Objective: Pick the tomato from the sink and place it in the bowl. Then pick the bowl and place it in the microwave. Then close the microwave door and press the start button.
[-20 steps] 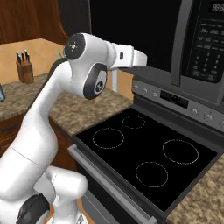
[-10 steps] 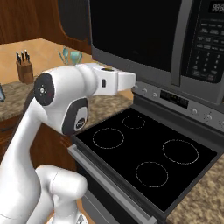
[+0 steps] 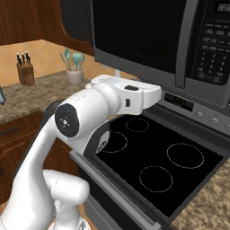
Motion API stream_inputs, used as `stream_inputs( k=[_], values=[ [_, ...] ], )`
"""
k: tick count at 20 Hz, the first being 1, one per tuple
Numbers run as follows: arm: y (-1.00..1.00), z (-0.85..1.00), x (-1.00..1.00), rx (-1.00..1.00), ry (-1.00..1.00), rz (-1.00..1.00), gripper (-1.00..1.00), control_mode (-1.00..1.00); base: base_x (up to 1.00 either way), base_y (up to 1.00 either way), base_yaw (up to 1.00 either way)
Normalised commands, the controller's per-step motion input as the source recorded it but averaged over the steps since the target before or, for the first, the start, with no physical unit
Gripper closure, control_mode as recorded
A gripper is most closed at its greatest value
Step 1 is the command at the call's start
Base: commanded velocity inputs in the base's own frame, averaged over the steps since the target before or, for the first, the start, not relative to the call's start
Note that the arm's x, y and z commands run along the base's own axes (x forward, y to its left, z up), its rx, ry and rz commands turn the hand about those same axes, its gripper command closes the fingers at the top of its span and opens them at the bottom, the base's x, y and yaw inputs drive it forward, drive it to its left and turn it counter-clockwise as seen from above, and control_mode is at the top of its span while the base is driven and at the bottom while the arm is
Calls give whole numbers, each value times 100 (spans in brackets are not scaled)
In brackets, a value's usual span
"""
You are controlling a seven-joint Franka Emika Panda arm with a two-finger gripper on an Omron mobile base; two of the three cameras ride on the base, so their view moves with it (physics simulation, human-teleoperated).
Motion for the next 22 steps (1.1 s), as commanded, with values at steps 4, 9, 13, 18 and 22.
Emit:
stream_inputs(
  k=[4,9,13,18,22],
  values=[
    [-42,2,0,0,0,0,100,-100,0,0,0],
    [-53,0,-2,0,0,-2,100,-100,0,0,0],
    [-28,0,11,0,0,-20,100,-100,0,0,0],
    [-3,0,19,0,-6,-8,100,-100,0,0,0],
    [-12,0,34,3,-2,0,100,-100,0,0,0]
  ],
)
